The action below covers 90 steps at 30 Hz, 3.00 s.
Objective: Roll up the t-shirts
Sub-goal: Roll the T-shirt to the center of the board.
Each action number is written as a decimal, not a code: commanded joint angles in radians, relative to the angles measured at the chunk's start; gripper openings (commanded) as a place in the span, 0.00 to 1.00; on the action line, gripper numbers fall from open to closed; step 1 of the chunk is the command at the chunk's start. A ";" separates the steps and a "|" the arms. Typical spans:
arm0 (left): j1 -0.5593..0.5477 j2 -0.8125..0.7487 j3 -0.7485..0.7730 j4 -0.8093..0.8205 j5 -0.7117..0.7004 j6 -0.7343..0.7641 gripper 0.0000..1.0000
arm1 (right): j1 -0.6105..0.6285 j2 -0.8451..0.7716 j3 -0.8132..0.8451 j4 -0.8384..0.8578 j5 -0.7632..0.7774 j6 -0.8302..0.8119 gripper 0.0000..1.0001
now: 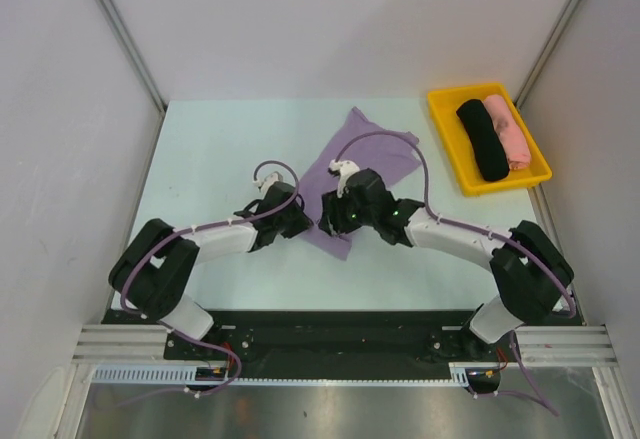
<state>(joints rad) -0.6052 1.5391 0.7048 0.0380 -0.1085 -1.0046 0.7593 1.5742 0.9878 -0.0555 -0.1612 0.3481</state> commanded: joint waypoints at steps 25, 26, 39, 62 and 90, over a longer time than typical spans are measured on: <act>0.054 0.121 0.104 -0.072 0.078 -0.014 0.19 | 0.469 0.283 -0.020 0.152 0.960 -0.537 0.63; 0.055 0.122 0.105 -0.072 0.078 -0.014 0.19 | 0.472 0.294 -0.020 0.158 0.963 -0.543 0.63; 0.074 0.073 0.101 -0.047 0.138 0.014 0.30 | 0.377 0.288 -0.018 0.120 0.799 -0.483 0.40; 0.174 -0.448 -0.157 -0.124 0.081 -0.049 0.57 | 0.052 0.190 -0.018 0.008 -0.272 -0.189 0.29; 0.024 -0.403 -0.285 -0.012 -0.072 -0.131 0.64 | 0.018 0.098 -0.020 -0.035 -0.316 -0.038 0.32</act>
<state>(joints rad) -0.5797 1.0958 0.3584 -0.0731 -0.1558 -1.1343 0.7624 1.7763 0.9630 -0.0528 -0.5560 0.3141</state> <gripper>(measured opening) 0.630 0.299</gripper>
